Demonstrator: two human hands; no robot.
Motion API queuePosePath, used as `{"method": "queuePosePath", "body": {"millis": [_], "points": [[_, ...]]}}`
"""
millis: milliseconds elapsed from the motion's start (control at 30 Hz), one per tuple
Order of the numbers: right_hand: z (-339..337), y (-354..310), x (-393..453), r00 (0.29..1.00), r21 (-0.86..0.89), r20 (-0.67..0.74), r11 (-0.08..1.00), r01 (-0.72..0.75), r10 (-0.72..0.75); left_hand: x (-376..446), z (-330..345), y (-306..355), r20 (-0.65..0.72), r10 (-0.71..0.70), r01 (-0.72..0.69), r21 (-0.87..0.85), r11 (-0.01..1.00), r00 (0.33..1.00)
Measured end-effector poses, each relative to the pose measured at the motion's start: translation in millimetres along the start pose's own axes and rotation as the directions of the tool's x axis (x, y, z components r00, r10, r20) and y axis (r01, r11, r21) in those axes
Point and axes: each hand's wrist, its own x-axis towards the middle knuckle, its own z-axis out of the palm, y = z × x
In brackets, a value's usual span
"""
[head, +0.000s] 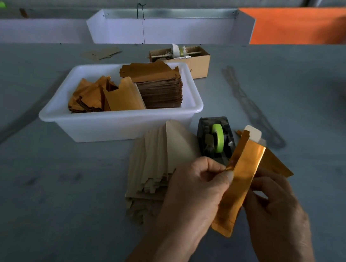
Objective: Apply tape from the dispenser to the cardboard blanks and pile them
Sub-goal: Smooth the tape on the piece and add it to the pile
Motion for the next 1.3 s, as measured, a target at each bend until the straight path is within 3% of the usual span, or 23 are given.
{"method": "queuePosePath", "body": {"millis": [167,267,367,400,500,600,900,1133,1300], "points": [[-28.2,3.3,-1.7,0.998,0.219,-0.018,0.975,-0.049,0.054,-4.9,-1.6,0.2,-0.007,-0.036,0.035,-0.105,0.994,0.999],[-45.9,-6.0,3.5,0.991,0.401,0.130,0.916,-0.022,-0.033,-6.5,-5.7,2.3,-0.012,-0.048,0.045,-0.183,0.982,0.999],[-51.4,-15.3,8.9,0.906,0.443,0.373,0.896,0.014,-0.199,-7.2,-11.1,6.8,0.034,-0.059,0.066,-0.259,0.964,0.998],[-51.2,-15.6,9.5,0.878,0.435,0.422,0.900,0.024,-0.227,-7.7,-12.6,7.5,0.047,-0.065,0.075,-0.258,0.963,0.997],[-48.5,-26.5,8.2,0.882,0.367,0.347,0.912,0.186,-0.320,-10.3,-15.5,6.7,0.066,-0.080,0.095,-0.252,0.963,0.995],[-43.9,-30.1,5.9,0.883,0.330,0.333,0.918,0.219,-0.330,-13.3,-17.7,6.5,0.087,-0.078,0.096,-0.231,0.968,0.993],[-38.4,-37.7,9.4,0.937,0.237,0.312,0.968,0.082,-0.156,-16.5,-23.0,12.1,0.173,-0.062,0.109,-0.278,0.954,0.983],[-37.9,-38.9,10.2,0.950,0.151,0.296,0.987,0.058,-0.101,-18.7,-25.6,14.2,0.272,-0.073,0.158,-0.305,0.939,0.960],[-37.6,-42.9,6.3,0.958,0.051,0.273,0.996,0.076,-0.087,-20.5,-20.8,8.6,0.147,-0.039,0.078,-0.266,0.961,0.988]]}}
